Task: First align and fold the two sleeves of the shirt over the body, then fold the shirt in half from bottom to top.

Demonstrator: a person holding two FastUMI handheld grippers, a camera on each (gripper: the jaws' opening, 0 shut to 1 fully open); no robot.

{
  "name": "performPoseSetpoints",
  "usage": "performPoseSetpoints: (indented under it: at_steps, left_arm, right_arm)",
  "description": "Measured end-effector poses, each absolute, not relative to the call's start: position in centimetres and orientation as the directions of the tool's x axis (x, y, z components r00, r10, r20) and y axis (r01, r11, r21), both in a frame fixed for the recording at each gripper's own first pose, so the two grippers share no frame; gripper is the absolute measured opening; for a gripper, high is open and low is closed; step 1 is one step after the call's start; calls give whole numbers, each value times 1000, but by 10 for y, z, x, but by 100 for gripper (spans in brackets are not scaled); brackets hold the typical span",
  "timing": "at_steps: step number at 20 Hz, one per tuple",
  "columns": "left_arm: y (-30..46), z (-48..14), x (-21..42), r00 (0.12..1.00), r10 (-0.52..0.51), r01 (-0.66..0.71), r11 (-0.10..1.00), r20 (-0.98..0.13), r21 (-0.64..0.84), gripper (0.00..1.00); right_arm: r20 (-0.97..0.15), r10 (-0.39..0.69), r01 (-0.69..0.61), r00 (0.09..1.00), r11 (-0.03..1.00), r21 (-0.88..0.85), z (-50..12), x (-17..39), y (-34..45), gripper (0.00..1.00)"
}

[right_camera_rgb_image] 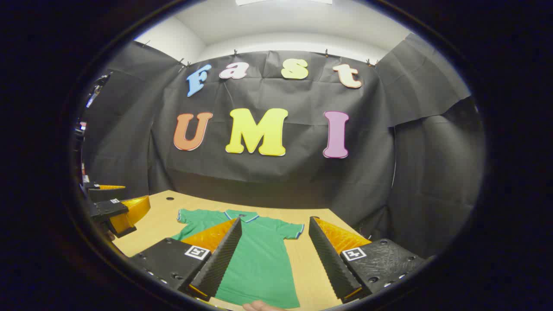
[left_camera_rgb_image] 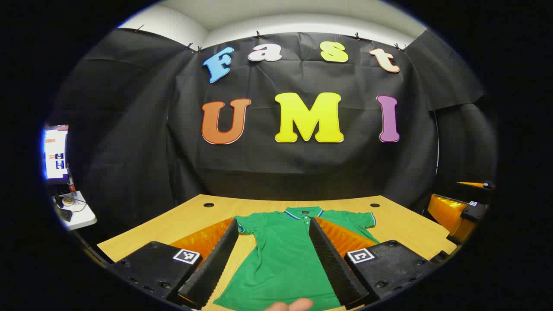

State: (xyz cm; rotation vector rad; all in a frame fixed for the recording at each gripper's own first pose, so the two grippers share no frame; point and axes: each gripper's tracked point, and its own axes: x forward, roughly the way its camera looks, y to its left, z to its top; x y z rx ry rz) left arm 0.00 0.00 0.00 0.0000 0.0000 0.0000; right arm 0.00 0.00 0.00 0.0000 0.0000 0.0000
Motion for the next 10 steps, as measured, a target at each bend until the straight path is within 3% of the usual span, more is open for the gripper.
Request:
performPoseSetpoints:
  at_steps: [10]
  left_arm:
    - [-7, -4, 2, 1000, -4, 4, 1000, -11, -1, 100]
  right_arm:
    - [0, -2, 2, 1000, 1000, 6, -3, 5, -3, 95]
